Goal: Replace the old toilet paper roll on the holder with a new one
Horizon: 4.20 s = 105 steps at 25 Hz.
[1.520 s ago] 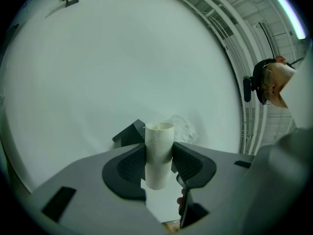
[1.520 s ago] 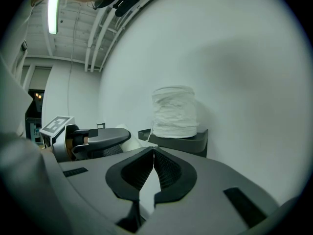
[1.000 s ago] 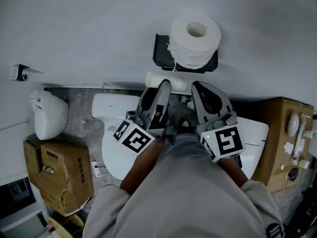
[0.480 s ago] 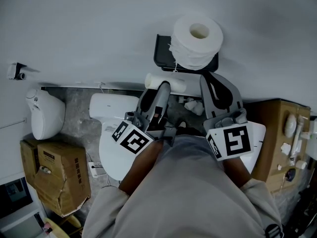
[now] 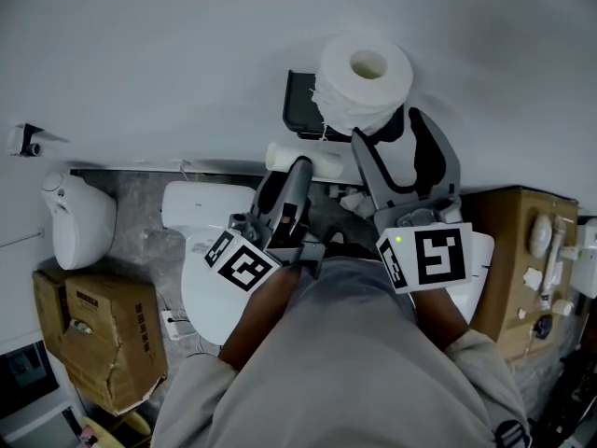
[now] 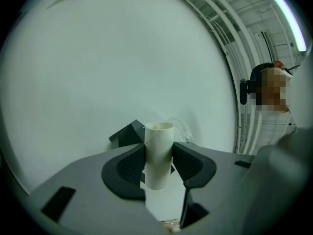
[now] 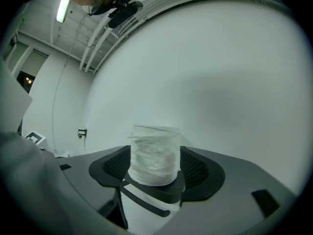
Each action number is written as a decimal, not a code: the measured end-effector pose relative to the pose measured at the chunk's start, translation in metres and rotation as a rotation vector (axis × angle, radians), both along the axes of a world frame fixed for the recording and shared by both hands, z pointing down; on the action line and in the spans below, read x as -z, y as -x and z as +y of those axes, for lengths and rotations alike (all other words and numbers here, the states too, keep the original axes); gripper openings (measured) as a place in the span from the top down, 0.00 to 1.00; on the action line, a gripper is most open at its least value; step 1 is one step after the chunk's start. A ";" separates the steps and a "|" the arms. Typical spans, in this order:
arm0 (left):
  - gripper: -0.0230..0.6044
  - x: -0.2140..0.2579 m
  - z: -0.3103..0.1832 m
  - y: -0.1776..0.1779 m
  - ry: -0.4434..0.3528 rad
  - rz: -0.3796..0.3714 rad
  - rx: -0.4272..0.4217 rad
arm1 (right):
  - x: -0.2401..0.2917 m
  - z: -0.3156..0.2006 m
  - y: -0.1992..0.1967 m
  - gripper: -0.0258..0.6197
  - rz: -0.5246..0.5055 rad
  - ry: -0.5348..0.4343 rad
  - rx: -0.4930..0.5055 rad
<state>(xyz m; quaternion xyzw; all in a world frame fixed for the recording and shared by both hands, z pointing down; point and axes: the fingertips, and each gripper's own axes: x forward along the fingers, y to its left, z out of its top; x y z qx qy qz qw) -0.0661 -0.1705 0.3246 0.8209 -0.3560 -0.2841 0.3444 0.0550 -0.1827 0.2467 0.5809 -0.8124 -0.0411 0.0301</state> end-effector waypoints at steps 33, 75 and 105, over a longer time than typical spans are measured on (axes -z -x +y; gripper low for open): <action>0.69 0.000 -0.004 0.005 -0.001 0.012 -0.028 | -0.007 -0.054 0.014 0.22 0.040 0.128 0.012; 0.69 0.002 0.013 -0.053 -0.006 0.004 -0.168 | 0.003 -0.005 -0.066 0.22 -0.188 0.108 -0.027; 0.69 -0.016 0.021 -0.060 0.057 -0.060 -0.247 | -0.127 -0.005 -0.140 0.22 -1.218 0.254 -0.163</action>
